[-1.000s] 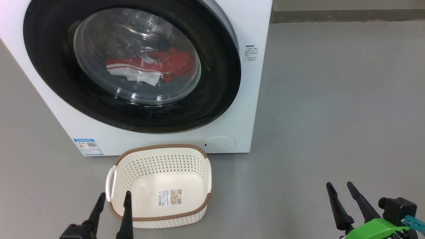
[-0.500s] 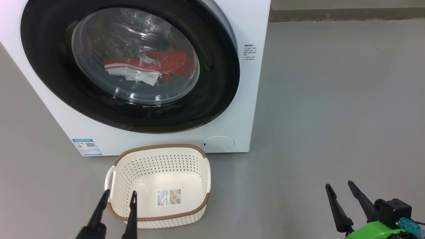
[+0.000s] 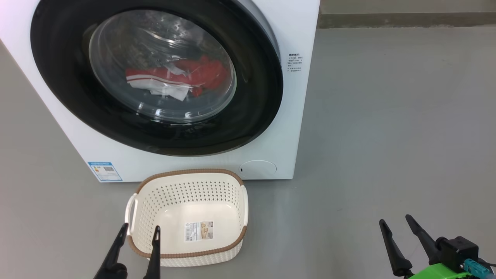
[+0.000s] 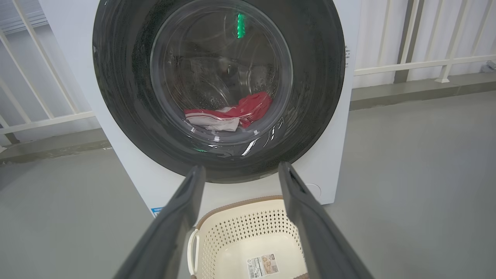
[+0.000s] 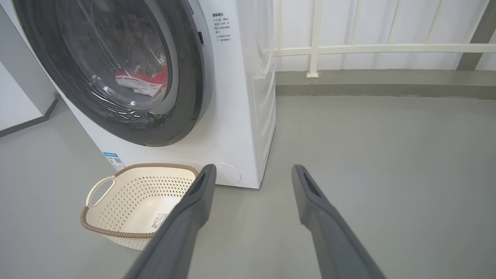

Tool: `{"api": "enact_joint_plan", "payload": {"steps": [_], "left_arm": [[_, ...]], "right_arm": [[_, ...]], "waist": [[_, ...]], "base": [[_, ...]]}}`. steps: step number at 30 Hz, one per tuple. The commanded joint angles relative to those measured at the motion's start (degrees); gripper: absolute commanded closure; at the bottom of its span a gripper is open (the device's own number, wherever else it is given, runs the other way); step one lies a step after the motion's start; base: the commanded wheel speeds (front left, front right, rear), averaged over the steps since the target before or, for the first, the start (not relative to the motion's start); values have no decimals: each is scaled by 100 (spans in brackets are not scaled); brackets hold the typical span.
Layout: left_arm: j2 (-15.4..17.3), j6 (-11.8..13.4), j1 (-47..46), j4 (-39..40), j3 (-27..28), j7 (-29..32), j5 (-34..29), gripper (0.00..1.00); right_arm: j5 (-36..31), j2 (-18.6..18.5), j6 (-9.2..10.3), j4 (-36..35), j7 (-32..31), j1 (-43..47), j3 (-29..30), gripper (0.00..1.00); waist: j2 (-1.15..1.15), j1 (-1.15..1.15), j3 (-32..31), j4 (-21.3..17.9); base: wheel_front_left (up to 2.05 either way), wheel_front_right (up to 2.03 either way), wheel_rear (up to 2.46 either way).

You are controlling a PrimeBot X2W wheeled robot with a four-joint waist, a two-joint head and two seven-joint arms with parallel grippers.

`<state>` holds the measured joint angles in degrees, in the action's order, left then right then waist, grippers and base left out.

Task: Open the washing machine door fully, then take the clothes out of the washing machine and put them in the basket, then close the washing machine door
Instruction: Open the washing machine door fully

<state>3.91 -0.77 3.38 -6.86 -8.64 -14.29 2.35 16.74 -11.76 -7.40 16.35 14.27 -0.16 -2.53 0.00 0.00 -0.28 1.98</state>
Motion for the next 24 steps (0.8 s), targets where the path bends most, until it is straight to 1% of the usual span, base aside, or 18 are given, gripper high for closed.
{"api": "enact_joint_plan", "payload": {"steps": [1, 14, 15, 16, 17, 20, 24], "left_arm": [[35, -26, -85, 146, 219, -71, 21, 0], [-34, -154, -98, 84, 331, -71, 82, 0], [-38, -157, -100, 85, 335, -71, 82, 0], [-43, -159, -104, 89, 338, -71, 81, 0], [-47, -161, -109, 90, 341, -71, 81, 0], [-59, -169, -134, 97, 332, -71, 77, 0], [-72, -181, -222, 119, 291, -71, 67, 0]], "right_arm": [[19, -109, -9, -137, 73, -14, -83, 0], [211, -39, -9, -183, 73, -56, -22, 0], [279, -12, -9, -209, 73, -84, -9, 36], [367, 15, -9, -239, 73, -125, -11, 62], [482, 50, -9, -266, 73, -179, -11, 100], [835, 110, -9, -333, 73, -441, -66, 100], [1327, 118, -9, -388, 73, -1062, -105, 100]], "waist": [[0, 0, -6, 5], [0, 0, 42, 27], [0, 0, 52, 26], [0, 0, 65, 23], [0, 0, 75, 18], [0, 0, 130, 1], [0, 0, 273, 8]], "base": [[0, 0, 0], [0, 0, 0], [0, 0, 0], [0, 0, 0], [0, 0, 0], [0, 0, 0], [0, 0, 0]]}}
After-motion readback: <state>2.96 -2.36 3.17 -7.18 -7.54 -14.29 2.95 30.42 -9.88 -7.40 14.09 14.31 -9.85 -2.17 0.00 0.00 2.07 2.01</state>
